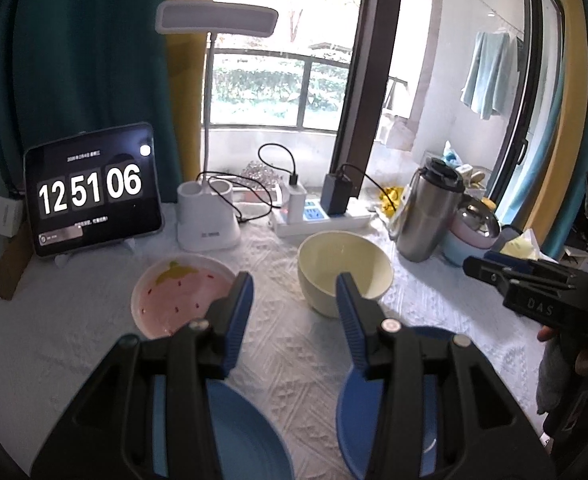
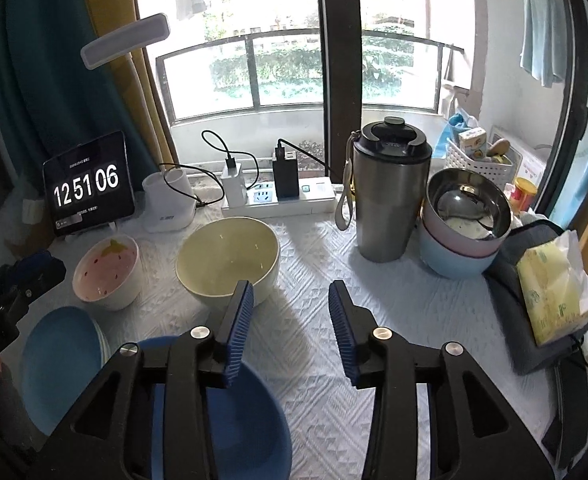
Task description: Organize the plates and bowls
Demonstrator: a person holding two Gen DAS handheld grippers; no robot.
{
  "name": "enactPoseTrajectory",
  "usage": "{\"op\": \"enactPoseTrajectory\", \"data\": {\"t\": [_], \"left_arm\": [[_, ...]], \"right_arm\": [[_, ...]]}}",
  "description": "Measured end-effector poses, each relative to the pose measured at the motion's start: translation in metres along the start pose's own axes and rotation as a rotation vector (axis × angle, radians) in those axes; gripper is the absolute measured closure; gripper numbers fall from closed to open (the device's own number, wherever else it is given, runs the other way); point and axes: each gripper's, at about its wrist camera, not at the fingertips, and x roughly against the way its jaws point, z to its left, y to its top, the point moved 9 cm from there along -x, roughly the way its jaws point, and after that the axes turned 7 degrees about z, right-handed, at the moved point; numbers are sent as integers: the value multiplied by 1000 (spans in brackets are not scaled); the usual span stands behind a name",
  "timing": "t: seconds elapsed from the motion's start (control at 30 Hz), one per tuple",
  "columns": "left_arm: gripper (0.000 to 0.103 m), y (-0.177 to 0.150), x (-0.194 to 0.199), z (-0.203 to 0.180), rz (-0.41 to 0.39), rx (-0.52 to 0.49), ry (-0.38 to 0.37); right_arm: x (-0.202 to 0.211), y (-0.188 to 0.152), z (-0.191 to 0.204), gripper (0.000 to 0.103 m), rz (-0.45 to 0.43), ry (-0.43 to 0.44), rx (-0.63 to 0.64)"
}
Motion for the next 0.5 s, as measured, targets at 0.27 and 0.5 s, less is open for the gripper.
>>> {"op": "enactPoseTrajectory", "data": {"t": [0.27,0.5], "left_arm": [[59,5,-29,-3,51,9,-19],[59,8,-54,-9,90,5,-29]], "right_arm": [[-19,14,-1,53,9,26,23],[-42,20,2,47,24,47,40]]}}
